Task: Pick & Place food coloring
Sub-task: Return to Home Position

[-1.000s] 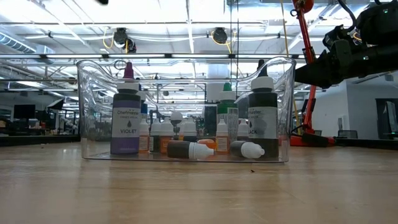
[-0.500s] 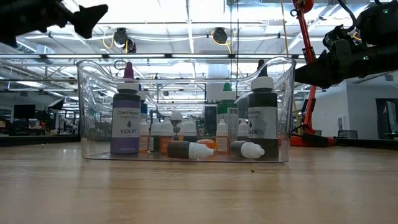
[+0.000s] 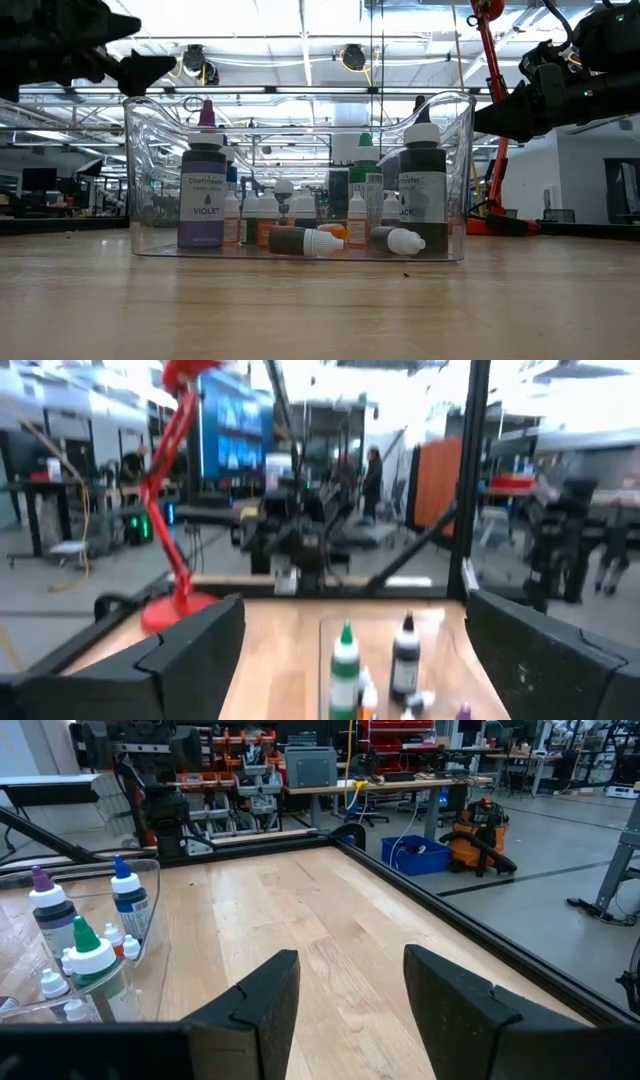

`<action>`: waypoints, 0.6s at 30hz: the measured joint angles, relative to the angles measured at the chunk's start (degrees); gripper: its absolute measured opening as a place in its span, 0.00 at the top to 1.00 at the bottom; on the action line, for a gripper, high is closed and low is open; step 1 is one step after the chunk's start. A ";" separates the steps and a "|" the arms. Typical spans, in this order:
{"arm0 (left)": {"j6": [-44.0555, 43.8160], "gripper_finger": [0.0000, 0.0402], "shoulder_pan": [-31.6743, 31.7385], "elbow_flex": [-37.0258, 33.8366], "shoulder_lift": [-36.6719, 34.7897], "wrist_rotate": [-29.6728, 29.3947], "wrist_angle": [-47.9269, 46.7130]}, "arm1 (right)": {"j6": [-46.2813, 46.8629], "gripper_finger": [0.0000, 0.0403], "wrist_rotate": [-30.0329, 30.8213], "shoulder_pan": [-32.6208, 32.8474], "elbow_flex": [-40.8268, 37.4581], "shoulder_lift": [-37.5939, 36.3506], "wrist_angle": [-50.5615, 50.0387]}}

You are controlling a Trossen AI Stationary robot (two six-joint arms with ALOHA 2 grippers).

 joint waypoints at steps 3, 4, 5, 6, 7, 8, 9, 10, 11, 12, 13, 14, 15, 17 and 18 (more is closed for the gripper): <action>1.12 0.06 0.00 0.00 0.00 0.00 -3.24 | -0.02 0.58 -0.01 0.00 0.00 -0.01 0.00; 1.14 0.06 0.00 0.00 0.00 0.00 -3.84 | -0.01 0.58 -0.01 0.01 0.00 0.00 0.00; 1.13 0.06 0.00 0.00 0.00 0.02 -4.04 | -0.02 0.58 0.00 0.01 0.00 0.00 0.00; 1.13 0.06 0.00 0.00 0.00 0.02 -4.03 | -0.02 0.58 -0.02 0.02 0.00 0.00 0.00; 1.15 0.06 0.00 0.00 0.00 0.02 -3.74 | 0.00 0.58 0.00 0.00 0.00 0.00 0.00; 1.15 0.06 0.00 0.00 0.02 -0.06 -3.08 | 0.00 0.58 -0.01 0.00 0.00 -0.01 0.00; 1.12 0.06 -0.01 0.00 0.00 -0.56 -2.11 | 0.00 0.58 -0.01 0.00 0.00 -0.02 0.00; 0.79 0.06 -0.02 0.00 0.00 -1.46 -0.95 | 0.00 0.58 0.00 0.02 0.00 -0.02 0.00; 0.22 0.06 -0.06 0.00 0.00 -2.76 0.14 | -0.02 0.58 0.00 0.02 0.00 0.00 0.00; -0.21 0.06 -0.13 0.00 0.00 -4.16 0.89 | -0.02 0.58 0.00 0.00 0.00 0.00 0.00; -0.40 0.06 -0.37 0.00 0.00 -5.53 1.36 | -0.01 0.58 -0.01 0.01 0.00 -0.01 0.00; -0.40 0.06 -0.74 0.00 0.00 -7.05 1.50 | -0.01 0.58 -0.01 0.01 0.00 0.00 0.00; -0.31 0.06 -1.11 0.00 0.00 -8.37 1.53 | 0.00 0.58 0.00 0.00 0.00 0.00 0.00; 0.31 0.06 -2.01 0.00 0.00 -10.51 1.52 | 0.00 0.58 -0.02 0.02 0.00 0.00 0.00; 0.46 0.06 -2.48 0.00 0.00 -11.35 1.67 | 0.00 0.58 0.00 0.00 0.00 -0.02 0.00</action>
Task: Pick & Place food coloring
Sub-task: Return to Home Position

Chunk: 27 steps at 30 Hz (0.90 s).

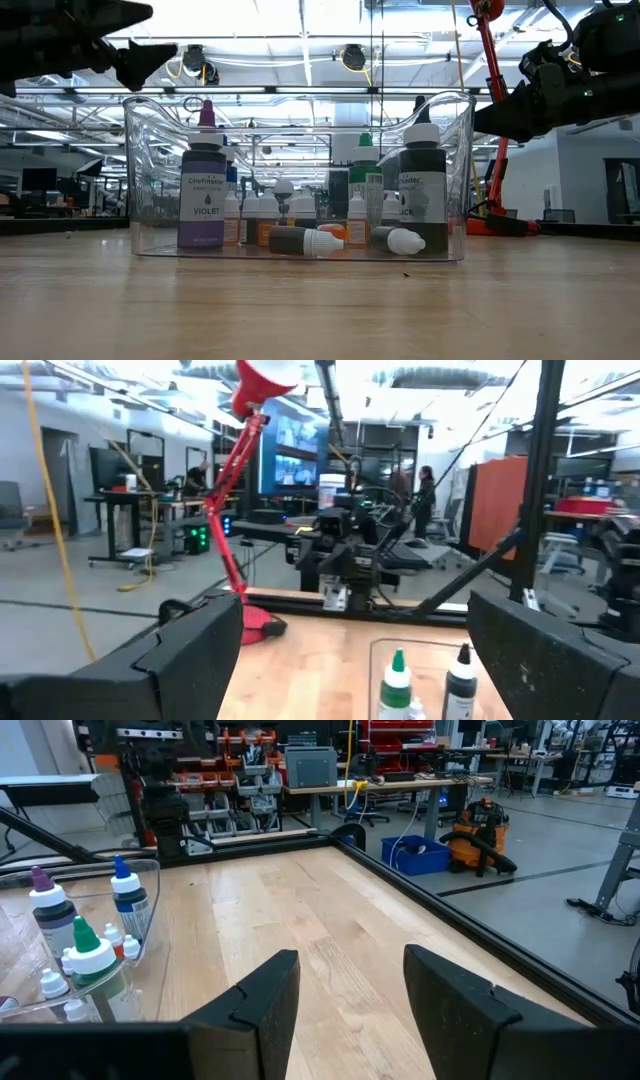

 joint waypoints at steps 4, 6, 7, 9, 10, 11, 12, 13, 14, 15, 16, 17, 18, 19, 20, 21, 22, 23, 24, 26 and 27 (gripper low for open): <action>1.27 0.06 -2.41 -1.67 0.00 -0.72 4.91 | 0.00 0.58 -0.01 0.01 0.00 0.00 0.00; 1.32 0.06 -3.56 -4.56 0.00 -1.65 9.69 | -0.01 0.58 -0.01 0.01 0.00 0.02 0.00; 1.16 0.06 -3.88 -5.42 0.00 -2.39 10.12 | -0.01 0.58 0.00 0.00 0.00 0.01 0.00; 1.19 0.06 -4.41 -5.16 0.04 -3.95 8.10 | 0.00 0.58 -0.02 0.00 0.00 0.00 0.00; 1.25 0.06 -4.57 -5.17 0.00 -4.37 7.92 | 0.00 0.58 0.00 0.01 0.00 0.00 0.00; 1.18 0.06 -4.77 -5.22 0.00 -4.50 8.01 | -0.01 0.58 -0.02 0.00 0.00 0.00 0.00; 1.12 0.06 -4.86 -5.30 0.00 -4.52 8.04 | 0.00 0.58 0.00 0.01 0.00 0.00 0.00; 1.11 0.06 -4.89 -5.33 0.00 -4.51 7.92 | 0.00 0.58 0.00 0.00 0.00 0.00 0.00; 1.22 0.06 -4.89 -5.33 0.02 -4.37 7.82 | -0.01 0.58 -0.02 0.01 0.00 0.00 0.00; 1.52 0.06 -4.89 -5.33 -0.01 -4.30 7.33 | -0.01 0.58 -0.01 0.01 0.00 0.00 0.00; 1.98 0.06 -4.89 -5.33 -0.02 -4.44 6.11 | 0.00 0.58 -0.01 0.00 0.00 0.00 0.00; 2.25 0.06 -4.89 -5.33 -0.02 -4.83 4.27 | 0.00 0.58 0.00 0.00 0.00 0.00 0.00; 2.49 0.06 -4.89 -5.33 0.02 -5.56 2.07 | 0.00 0.58 0.00 0.00 0.00 0.00 0.00; 2.79 0.06 -4.89 -5.35 0.02 -6.53 0.05 | -0.01 0.58 -0.02 0.00 0.00 0.00 0.00; 2.81 0.06 -4.89 -5.35 0.00 -7.55 -1.79 | 0.00 0.58 0.00 0.00 0.00 0.00 0.00; 2.79 0.06 -4.89 -5.35 0.00 -8.47 -3.48 | 0.00 0.58 -0.02 0.00 0.00 0.00 0.00; 2.65 0.06 -4.92 -5.35 0.02 -9.23 -4.95 | 0.00 0.58 -0.01 0.02 0.00 0.00 0.00; 2.58 0.06 -4.93 -5.40 0.02 -9.51 -5.64 | 0.00 0.58 -0.01 0.00 0.00 0.00 0.00; 2.68 0.06 -4.93 -5.40 0.02 -9.59 -5.80 | 0.00 0.58 0.00 0.00 0.00 0.00 0.00; 3.01 0.06 -4.93 -5.40 0.00 -9.61 -5.62 | 0.00 0.58 0.00 0.02 0.00 0.00 0.00; 3.35 0.06 -4.93 -5.40 0.00 -9.59 -5.62 | 0.00 0.58 -0.02 0.00 0.00 0.00 0.00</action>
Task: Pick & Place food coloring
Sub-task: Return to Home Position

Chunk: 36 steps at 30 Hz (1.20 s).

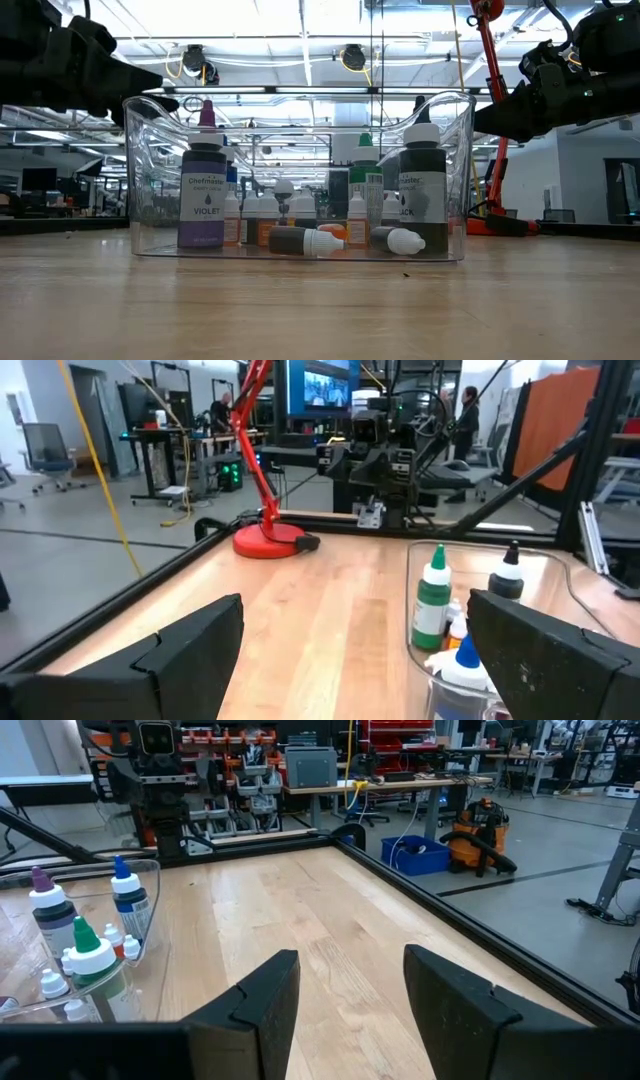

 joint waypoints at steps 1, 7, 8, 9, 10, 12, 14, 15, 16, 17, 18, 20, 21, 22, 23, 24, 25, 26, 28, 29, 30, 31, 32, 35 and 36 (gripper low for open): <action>0.38 0.06 0.00 0.00 0.00 0.00 -0.05 | -0.02 0.58 0.00 0.02 0.00 0.00 0.00; -0.69 0.06 0.00 0.02 0.12 0.95 -1.29 | 0.00 0.58 0.00 0.00 0.00 0.00 0.00; -0.79 0.06 0.00 0.02 0.11 0.93 -1.24 | 0.00 0.58 0.02 0.02 0.00 0.00 0.00; -0.74 0.06 0.00 0.02 0.11 0.80 -1.15 | 0.00 0.58 0.00 0.00 0.00 0.00 0.00; -0.50 0.06 0.00 0.02 0.11 0.63 -1.14 | -0.02 0.58 0.00 0.00 0.00 0.00 0.00; 0.07 0.06 0.00 0.02 0.11 0.50 -1.07 | -0.02 0.58 0.01 0.02 0.00 0.00 0.00; 0.06 0.06 0.00 0.02 0.11 0.50 -1.07 | 0.00 0.58 0.00 0.01 0.00 0.00 0.00; -0.03 0.06 0.00 0.02 0.11 0.50 -1.07 | 0.00 0.58 0.01 0.01 0.00 0.00 0.00; -0.12 0.06 0.00 0.02 0.11 0.49 -1.04 | 0.00 0.58 0.01 0.01 0.00 0.00 0.02; -0.12 0.06 0.00 0.02 0.11 0.50 -1.03 | 1.00 0.58 -0.08 0.02 0.00 0.00 0.01; -0.12 0.06 0.00 0.02 0.11 0.49 -1.03 | 4.44 0.58 -0.90 0.11 0.00 0.00 -0.13; -0.14 0.06 0.00 0.02 0.11 0.50 -1.01 | 6.12 0.58 -3.19 0.11 0.00 0.00 -0.48; -0.14 0.06 0.00 0.02 0.11 0.50 -1.01 | 6.15 0.58 -4.30 0.15 0.00 0.00 -0.44; -0.16 0.06 0.00 0.02 0.11 0.50 -0.99 | 6.07 0.58 -5.77 0.26 -0.23 -0.02 0.15; -0.16 0.06 0.00 0.02 0.11 0.50 -0.97 | 5.97 0.58 -7.00 0.43 -0.85 -0.11 1.49; -0.18 0.06 0.00 0.02 0.11 0.50 -0.93 | 5.88 0.58 -7.55 0.61 -1.75 -0.37 2.93; -0.20 0.06 0.00 0.06 0.11 0.49 -0.93 | 5.77 0.58 -7.48 0.78 -2.53 -0.89 3.33; -0.22 0.06 0.00 0.07 0.11 0.50 -0.93 | 5.74 0.58 -6.76 0.83 -3.69 -1.34 5.54; -0.30 0.06 0.00 0.07 0.12 0.50 -0.92 | 5.81 0.58 -3.38 0.87 -5.05 -2.85 7.53; -0.30 0.06 0.00 0.07 0.11 0.50 -0.93 | 5.71 0.58 -1.70 0.88 -5.12 -3.39 6.65; -0.31 0.06 0.00 0.07 0.11 0.50 -0.92 | 5.54 0.58 -1.20 0.89 -5.14 -3.53 5.10; -0.30 0.06 0.00 0.07 0.11 0.50 -0.92 | 5.19 0.58 -1.41 0.90 -5.14 -3.77 4.40; -0.30 0.06 0.00 0.07 0.11 0.48 -0.94 | 4.76 0.58 -1.67 0.96 -5.14 -4.10 4.46; -0.29 0.06 0.00 0.07 0.12 0.50 -0.92 | 3.17 0.58 -1.70 1.82 -5.19 -4.26 3.61; -0.29 0.06 0.00 0.07 0.11 0.50 -0.94 | 3.10 0.58 -1.67 2.22 -5.20 -4.19 1.80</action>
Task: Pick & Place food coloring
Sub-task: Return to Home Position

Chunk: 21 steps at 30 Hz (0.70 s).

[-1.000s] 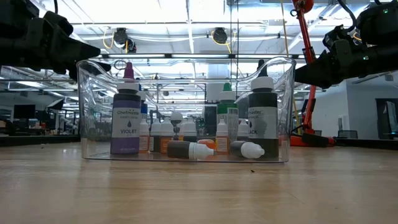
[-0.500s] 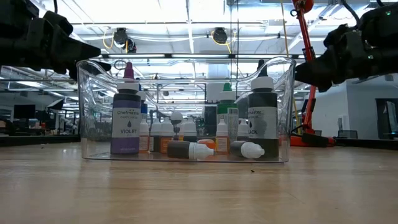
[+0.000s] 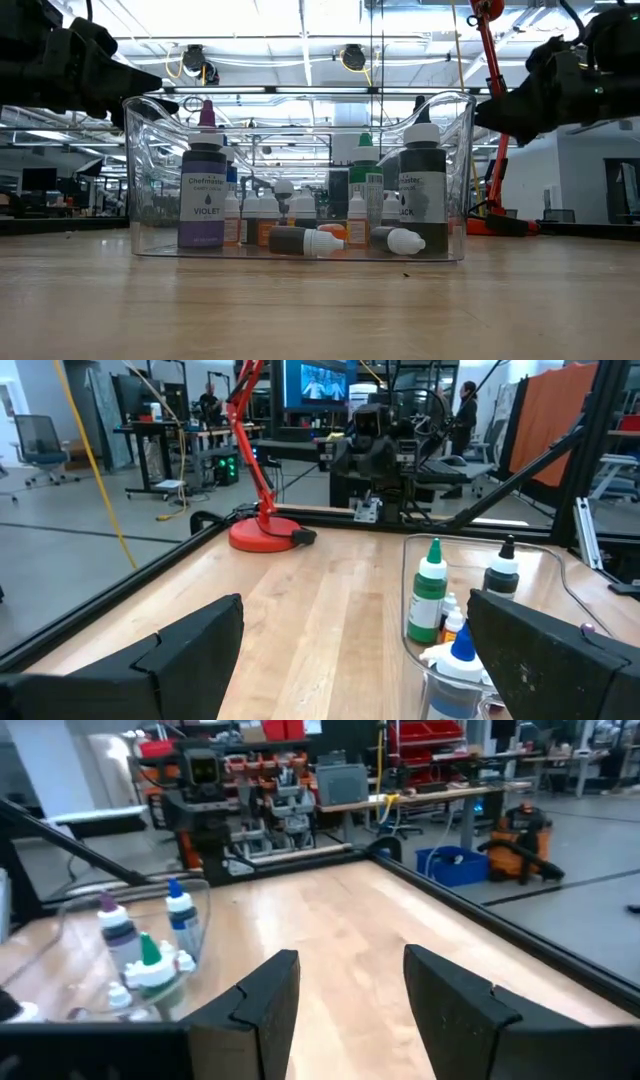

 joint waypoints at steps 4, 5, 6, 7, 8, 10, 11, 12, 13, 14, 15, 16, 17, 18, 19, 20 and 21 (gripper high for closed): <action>0.00 0.06 0.00 0.00 0.00 -0.01 0.02 | 1.29 0.58 0.19 1.58 -0.04 -0.05 -0.91; 0.00 0.06 0.00 0.00 0.00 -0.02 0.00 | 1.43 0.58 0.21 1.77 -0.07 -0.03 -0.73; 0.00 0.06 0.00 0.00 0.00 -0.02 0.00 | 1.48 0.58 0.19 1.92 -0.10 -0.01 -0.87; 0.00 0.06 0.00 0.00 0.00 -0.01 0.00 | 1.60 0.58 0.19 2.06 -0.11 0.01 -1.06; 0.00 0.06 0.00 0.00 0.00 -0.02 0.01 | 1.68 0.58 0.19 2.19 -0.11 0.02 -1.08; 0.00 0.06 0.00 0.00 0.00 -0.02 0.00 | 1.66 0.58 0.19 2.22 -0.11 0.15 -1.14; 0.00 0.06 0.00 0.00 0.00 -0.01 0.00 | 1.42 0.58 0.19 2.22 -0.14 0.16 -1.31; 0.00 0.06 0.00 0.00 0.00 -0.02 0.00 | 1.30 0.58 0.19 2.20 -0.15 0.16 -1.34; 0.00 0.06 0.00 0.01 0.00 0.00 0.00 | 1.31 0.58 0.19 2.22 -0.15 0.14 -1.32; 0.00 0.06 0.00 0.02 0.00 -0.01 0.00 | 1.37 0.58 0.19 2.20 -0.15 0.14 -1.32; 0.00 0.06 0.00 0.00 0.00 -0.02 0.00 | 1.37 0.58 0.19 2.20 -0.15 0.14 -1.32; 0.00 0.06 0.00 0.01 0.00 -0.02 0.00 | 1.37 0.58 0.19 2.20 -0.15 0.14 -1.32; 0.02 0.06 0.00 0.00 0.00 -0.02 0.00 | 1.37 0.58 0.19 2.20 -0.17 0.14 -1.32; 0.01 0.06 0.00 0.01 0.00 -0.02 0.00 | 1.37 0.58 0.19 2.20 -0.19 0.14 -1.32; 0.02 0.06 0.00 0.01 0.00 -0.02 0.00 | 1.37 0.58 0.19 2.20 -0.22 0.14 -1.32; 0.02 0.06 0.00 0.02 0.00 -0.02 0.00 | 1.37 0.58 0.19 2.20 -0.22 0.14 -1.32; 0.02 0.06 0.00 0.02 0.00 -0.02 0.00 | 1.37 0.58 0.19 2.20 -0.22 0.14 -1.32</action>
